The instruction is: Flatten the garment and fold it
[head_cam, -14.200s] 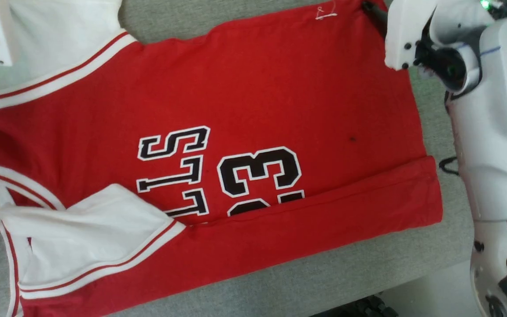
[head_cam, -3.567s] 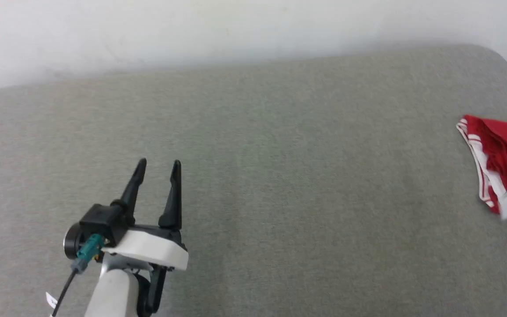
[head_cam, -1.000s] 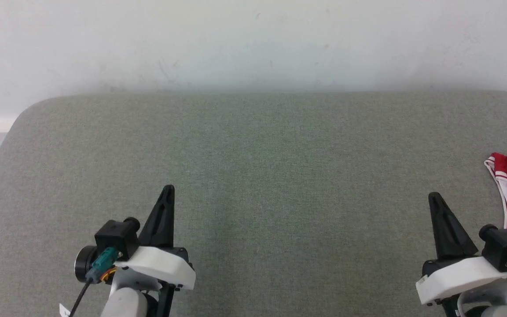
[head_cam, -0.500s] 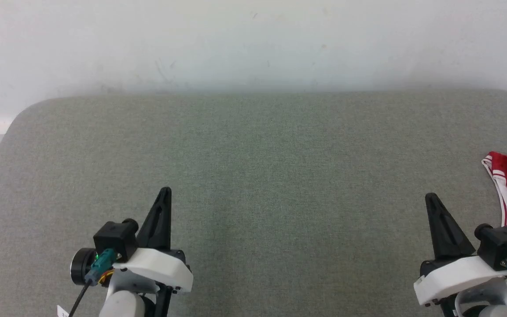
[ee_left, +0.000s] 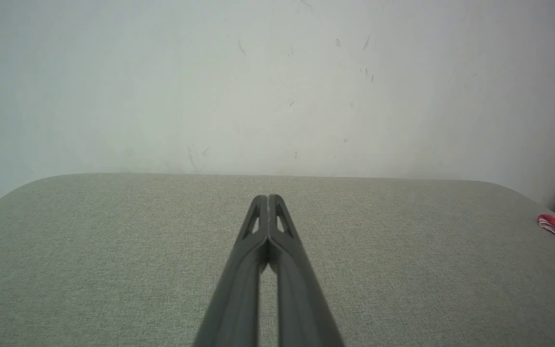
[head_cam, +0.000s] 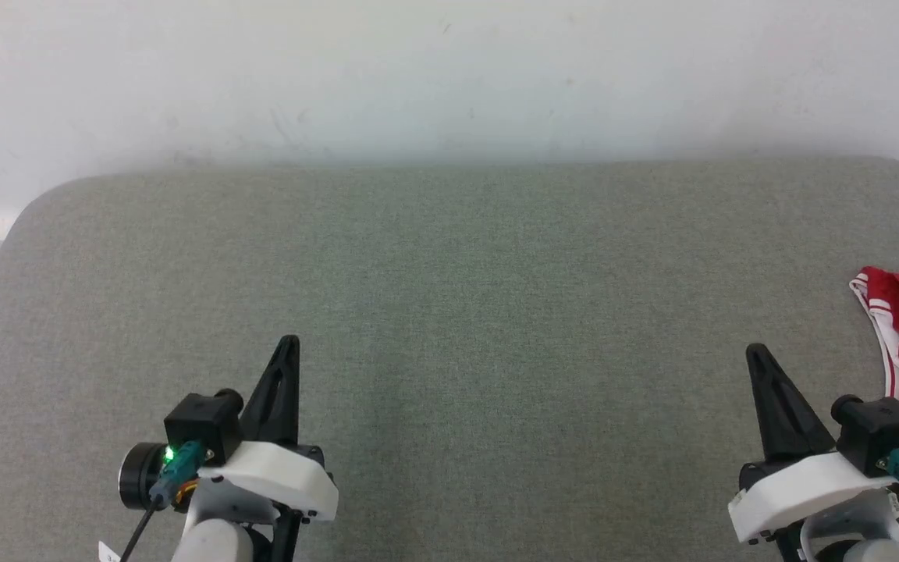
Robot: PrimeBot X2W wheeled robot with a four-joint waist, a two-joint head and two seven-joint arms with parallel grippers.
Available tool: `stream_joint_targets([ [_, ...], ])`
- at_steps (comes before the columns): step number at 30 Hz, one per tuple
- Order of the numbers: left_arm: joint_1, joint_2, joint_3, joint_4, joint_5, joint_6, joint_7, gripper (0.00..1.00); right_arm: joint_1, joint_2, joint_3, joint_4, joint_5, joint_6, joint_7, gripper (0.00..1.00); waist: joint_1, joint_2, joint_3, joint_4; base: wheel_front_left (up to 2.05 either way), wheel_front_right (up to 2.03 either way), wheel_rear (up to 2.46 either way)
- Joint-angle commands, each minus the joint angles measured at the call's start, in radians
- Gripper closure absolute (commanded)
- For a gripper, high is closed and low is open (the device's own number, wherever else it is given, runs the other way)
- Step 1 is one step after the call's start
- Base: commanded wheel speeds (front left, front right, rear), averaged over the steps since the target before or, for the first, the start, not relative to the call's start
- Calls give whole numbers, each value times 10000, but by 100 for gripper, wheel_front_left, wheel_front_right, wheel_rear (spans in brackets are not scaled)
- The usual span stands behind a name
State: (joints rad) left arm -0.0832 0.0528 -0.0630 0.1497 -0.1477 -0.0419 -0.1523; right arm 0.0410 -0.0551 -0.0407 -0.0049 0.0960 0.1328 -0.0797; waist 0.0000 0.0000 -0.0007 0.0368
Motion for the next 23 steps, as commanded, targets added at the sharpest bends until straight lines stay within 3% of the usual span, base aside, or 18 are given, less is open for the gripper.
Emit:
stream_joint_targets([
  [1,140,-11,63,-86,146,68,48,100,-143,21,21,17,-88,-9,29,100,0,0,0,-6,0,0,0],
  [23,350,-16,235,-515,551,175,496,100,-224,29,139,27,-353,-12,263,100,0,0,2,-116,0,0,0],
])
